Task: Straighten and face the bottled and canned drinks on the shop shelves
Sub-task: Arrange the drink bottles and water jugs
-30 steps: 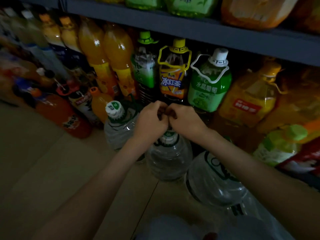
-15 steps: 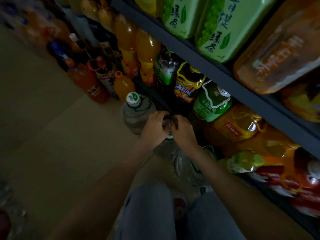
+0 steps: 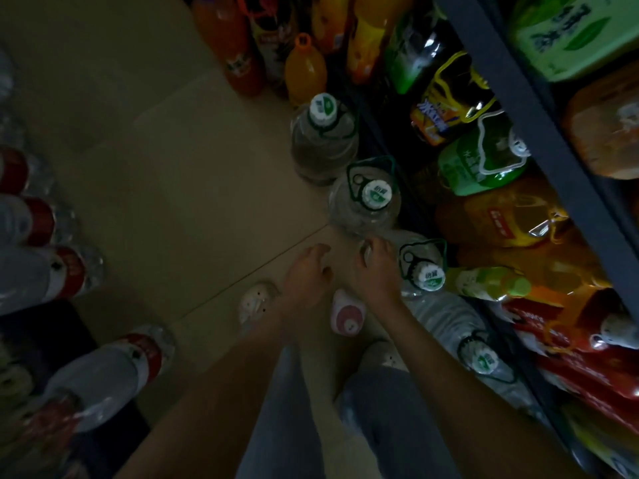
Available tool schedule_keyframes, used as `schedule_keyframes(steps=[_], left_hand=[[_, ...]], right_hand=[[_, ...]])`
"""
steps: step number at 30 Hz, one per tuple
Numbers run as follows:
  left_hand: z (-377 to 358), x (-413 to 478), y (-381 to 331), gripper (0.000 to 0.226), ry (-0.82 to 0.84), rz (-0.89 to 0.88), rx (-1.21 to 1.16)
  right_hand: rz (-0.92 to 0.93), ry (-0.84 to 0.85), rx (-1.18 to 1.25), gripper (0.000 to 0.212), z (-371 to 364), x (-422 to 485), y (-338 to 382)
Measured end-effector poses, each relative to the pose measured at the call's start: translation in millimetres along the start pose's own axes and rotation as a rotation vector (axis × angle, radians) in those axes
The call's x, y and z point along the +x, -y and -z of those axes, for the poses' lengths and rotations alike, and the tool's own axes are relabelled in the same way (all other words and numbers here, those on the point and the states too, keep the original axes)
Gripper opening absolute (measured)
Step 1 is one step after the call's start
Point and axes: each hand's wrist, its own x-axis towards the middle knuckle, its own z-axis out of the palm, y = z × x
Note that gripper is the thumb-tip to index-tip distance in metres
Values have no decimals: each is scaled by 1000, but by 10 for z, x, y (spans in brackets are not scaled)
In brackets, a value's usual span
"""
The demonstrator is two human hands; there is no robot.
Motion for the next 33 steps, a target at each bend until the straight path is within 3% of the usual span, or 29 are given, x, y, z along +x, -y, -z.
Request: schedule_keyframes(steps=[7, 10, 13, 16, 18, 21, 25, 28, 30, 33], left_hand=[[-631, -236, 545, 45, 7, 175, -69], [-970, -244, 926, 45, 12, 238, -75], [-1213, -262, 1159, 46, 46, 226, 15], [-1403, -270, 1304, 48, 70, 193, 66], [-1471, -249, 1373, 51, 86, 151, 83], [-1429, -224, 1372, 55, 131, 75, 132], [-1202, -329, 1153, 68, 174, -115, 185], [-964, -501, 853, 87, 204, -310, 275], [-757, -670, 591, 99, 238, -385, 331], [-375, -1009, 136, 95, 110, -476, 249]], right_hand=[[-74, 157, -79, 35, -398, -300, -685], [-221, 202, -29, 44, -752, -381, -1094], [-339, 287, -87, 58, -1103, -520, -1402], [-325, 373, -279, 76, -1387, -595, -1589], [-296, 389, -320, 71, -1518, -567, -1654], [-268, 361, -379, 57, -1571, -477, -1699], [-258, 285, -144, 54, -1297, -556, -1482], [-181, 131, 39, 59, -803, -843, -1099], [-125, 35, 173, 51, -406, -1070, -777], [-143, -39, 269, 48, 214, -1405, -184]])
